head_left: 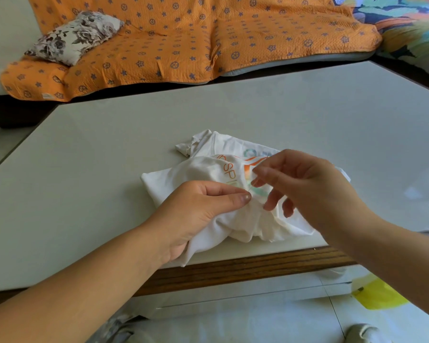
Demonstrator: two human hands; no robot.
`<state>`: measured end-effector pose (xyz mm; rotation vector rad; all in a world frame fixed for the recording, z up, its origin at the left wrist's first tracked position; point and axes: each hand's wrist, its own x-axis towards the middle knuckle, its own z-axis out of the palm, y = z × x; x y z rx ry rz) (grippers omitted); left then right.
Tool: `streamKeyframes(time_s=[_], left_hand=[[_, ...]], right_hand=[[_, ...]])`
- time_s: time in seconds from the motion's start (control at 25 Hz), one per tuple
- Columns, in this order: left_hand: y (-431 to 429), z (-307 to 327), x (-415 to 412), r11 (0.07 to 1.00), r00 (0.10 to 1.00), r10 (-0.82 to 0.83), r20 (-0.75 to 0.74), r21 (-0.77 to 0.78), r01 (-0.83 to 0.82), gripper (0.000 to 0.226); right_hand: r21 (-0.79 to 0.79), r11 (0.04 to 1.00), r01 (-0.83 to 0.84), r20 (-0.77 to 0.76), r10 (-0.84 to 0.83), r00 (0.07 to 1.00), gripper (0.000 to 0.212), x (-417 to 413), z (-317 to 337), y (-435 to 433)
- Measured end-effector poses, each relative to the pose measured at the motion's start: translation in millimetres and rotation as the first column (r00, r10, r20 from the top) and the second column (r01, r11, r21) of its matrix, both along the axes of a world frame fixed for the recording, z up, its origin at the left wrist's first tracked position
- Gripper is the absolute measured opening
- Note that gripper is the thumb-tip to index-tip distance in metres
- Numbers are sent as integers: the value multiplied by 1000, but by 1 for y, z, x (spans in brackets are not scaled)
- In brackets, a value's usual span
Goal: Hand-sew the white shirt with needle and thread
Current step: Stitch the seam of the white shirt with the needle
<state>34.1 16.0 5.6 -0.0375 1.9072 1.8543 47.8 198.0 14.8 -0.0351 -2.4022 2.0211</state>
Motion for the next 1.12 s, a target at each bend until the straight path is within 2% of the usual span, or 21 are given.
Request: streamKeyframes(time_s=[0.08,0.16,0.24,0.32,0.48,0.56,0.68,0.76,0.84,1.12], left_hand=[[0,-1,1,1000,1000,-1,13,-11,1,26],[1,-1,1,1000,1000,-2,20,-5,2,25],[0,0,1,1000,1000,-5,13,-18,5,28],[-1,1,1,1000,1000,-7,8,-31,8,29],[-3,1,0,999,1000,-2,15,-39,3,30],[-3,2,0,999,1000,-6,17,-42,6,29],[-3,2,0,999,1000,-12,14,-48,13,30],[-3,2,0,998,1000,-18,13,-52,19,30],[-4,2,0,998,1000,-25,16,-54,25,29],[-4,4,0,997,1000,-27,13,-67,28,26]], right_hand=[[-345,938,-17,163,77,984,11,-6,5,4],[-596,802,23,255,162,953,12,-11,9,8],[-703,705,94,284,156,946,8,-18,10,13],[-726,673,139,267,90,960,9,-25,11,18],[-607,771,191,176,-105,979,10,-36,7,31],[-454,860,234,127,-198,972,10,-41,3,36],[-186,928,323,6,-327,945,7,-46,-2,40],[61,924,377,-130,-367,921,6,-48,-4,45],[202,897,393,-202,-355,913,8,-48,-4,50],[325,828,457,-215,-406,888,10,-54,-4,68]])
